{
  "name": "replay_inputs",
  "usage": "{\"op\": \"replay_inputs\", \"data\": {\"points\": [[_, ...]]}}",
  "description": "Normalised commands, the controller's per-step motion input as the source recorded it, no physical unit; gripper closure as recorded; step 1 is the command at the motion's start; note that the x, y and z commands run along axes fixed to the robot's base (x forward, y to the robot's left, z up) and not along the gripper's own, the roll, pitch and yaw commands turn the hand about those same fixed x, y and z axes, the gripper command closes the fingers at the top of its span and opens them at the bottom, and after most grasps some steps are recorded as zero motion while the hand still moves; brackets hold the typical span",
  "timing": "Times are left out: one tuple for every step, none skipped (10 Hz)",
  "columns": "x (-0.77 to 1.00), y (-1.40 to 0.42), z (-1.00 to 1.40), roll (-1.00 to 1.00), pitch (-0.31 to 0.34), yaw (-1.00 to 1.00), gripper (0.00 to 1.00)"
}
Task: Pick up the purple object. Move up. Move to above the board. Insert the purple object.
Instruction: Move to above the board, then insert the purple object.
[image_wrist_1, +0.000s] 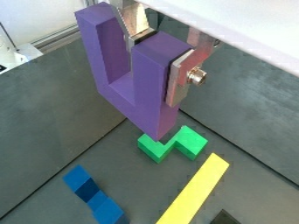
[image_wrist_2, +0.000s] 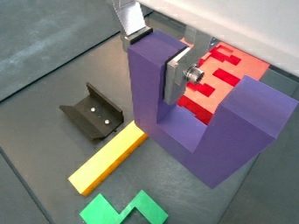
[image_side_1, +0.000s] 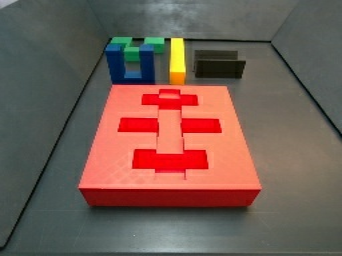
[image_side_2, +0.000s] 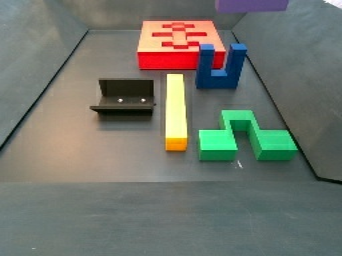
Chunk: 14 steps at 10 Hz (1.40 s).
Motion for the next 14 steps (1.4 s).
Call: {"op": "replay_inputs", "data": {"points": [[0.23,-1.40,0.23,0.00,0.105,0.02,1.00],[0.23,-1.40,0.21,0.08,0.119,0.03,1.00],[0.23,-1.40,0.21,0.08,0.122,0.03,1.00],[0.25,-1.40,0.22,0.02,0.119,0.02,1.00],[0.27,-1.40,0.22,0.00,0.130,0.01,1.00],[0.28,-1.40,0.22,0.02,0.141,0.01,1.00],[0.31,-1.40,0.23,0.00,0.156,0.01,1.00],[0.36,-1.40,0.24,0.00,0.163,0.01,1.00],[0.24,-0.80,0.14,0.02,0.156,0.01,1.00],[0.17,-0.46,0.09,0.03,0.138,0.01,1.00],[0.11,-0.26,0.06,0.03,0.106,0.01,1.00],[0.08,-0.18,0.05,0.04,0.080,0.01,1.00],[0.00,-0.14,-0.10,-0.01,0.000,-0.02,1.00],[0.04,-0.19,-0.20,-0.02,0.000,-0.05,1.00]]}}
